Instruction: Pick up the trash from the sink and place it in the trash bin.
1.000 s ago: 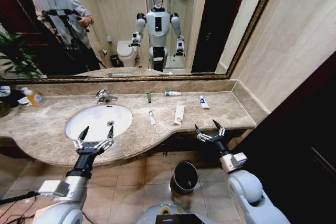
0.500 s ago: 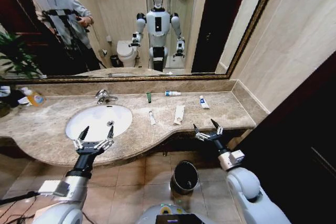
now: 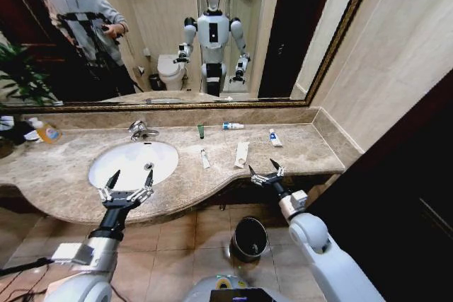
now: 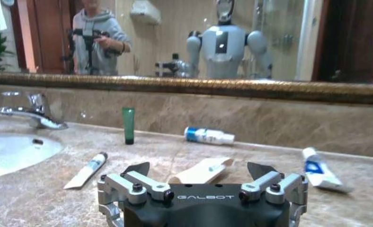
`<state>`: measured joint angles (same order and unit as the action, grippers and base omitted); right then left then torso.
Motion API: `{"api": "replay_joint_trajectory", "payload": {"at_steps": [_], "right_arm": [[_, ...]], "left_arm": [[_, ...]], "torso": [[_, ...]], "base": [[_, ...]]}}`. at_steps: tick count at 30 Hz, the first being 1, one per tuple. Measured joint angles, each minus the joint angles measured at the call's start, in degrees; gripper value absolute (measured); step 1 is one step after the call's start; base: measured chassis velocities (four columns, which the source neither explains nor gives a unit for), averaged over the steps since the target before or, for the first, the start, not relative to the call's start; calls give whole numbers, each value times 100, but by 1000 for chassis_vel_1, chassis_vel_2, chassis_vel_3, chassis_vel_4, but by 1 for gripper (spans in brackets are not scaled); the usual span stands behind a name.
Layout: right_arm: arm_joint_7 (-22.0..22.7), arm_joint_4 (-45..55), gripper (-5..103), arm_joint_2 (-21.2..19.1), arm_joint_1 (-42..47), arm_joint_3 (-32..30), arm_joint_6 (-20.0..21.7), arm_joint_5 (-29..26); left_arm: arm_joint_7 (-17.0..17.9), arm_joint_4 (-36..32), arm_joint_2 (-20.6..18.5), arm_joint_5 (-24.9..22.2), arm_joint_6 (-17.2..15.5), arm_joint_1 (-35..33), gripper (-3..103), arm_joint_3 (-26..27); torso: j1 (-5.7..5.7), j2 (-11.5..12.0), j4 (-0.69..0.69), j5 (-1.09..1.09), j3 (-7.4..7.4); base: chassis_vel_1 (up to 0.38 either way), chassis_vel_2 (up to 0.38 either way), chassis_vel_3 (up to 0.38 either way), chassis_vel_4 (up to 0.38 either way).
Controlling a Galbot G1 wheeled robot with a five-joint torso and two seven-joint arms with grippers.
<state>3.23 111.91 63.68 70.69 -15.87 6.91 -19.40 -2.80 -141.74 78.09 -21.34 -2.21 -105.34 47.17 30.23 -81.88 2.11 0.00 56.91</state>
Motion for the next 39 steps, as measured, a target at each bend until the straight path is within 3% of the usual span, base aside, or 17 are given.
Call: {"api": "replay_joint_trajectory", "payload": {"at_steps": [14,23,27,28,31,33,39], "right_arm": [[261,-1046,100,41,-1247,1034,75,65],[221,-1834,103,277,-1744,1228,-149,397],[203,-2074,95,318,-1861,1234,-215,534],[195,-2121,84,323,-1875,1236,-219,537],[181,-2150,79,328,-1879,1233,-227,537],[162,-2179,68,341,-1870,1217,-237,529],[159,-2197,52,356,-1828,1194,-248,434]], "left_arm": [[0,0,0,0,0,0,100,0],[0,0,0,0,0,0,100,0],[0,0,0,0,0,0,100,0],[0,0,0,0,0,0,100,0],[0,0,0,0,0,0,100,0],[0,0,0,0,0,0,100,0],[0,0,0,0,0,0,100,0]], "torso": [[0,0,0,0,0],[0,0,0,0,0],[0,0,0,0,0],[0,0,0,0,0],[0,0,0,0,0],[0,0,0,0,0],[0,0,0,0,0]], "base": [[0,0,0,0],[0,0,0,0],[0,0,0,0],[0,0,0,0],[0,0,0,0],[0,0,0,0],[0,0,0,0]]}}
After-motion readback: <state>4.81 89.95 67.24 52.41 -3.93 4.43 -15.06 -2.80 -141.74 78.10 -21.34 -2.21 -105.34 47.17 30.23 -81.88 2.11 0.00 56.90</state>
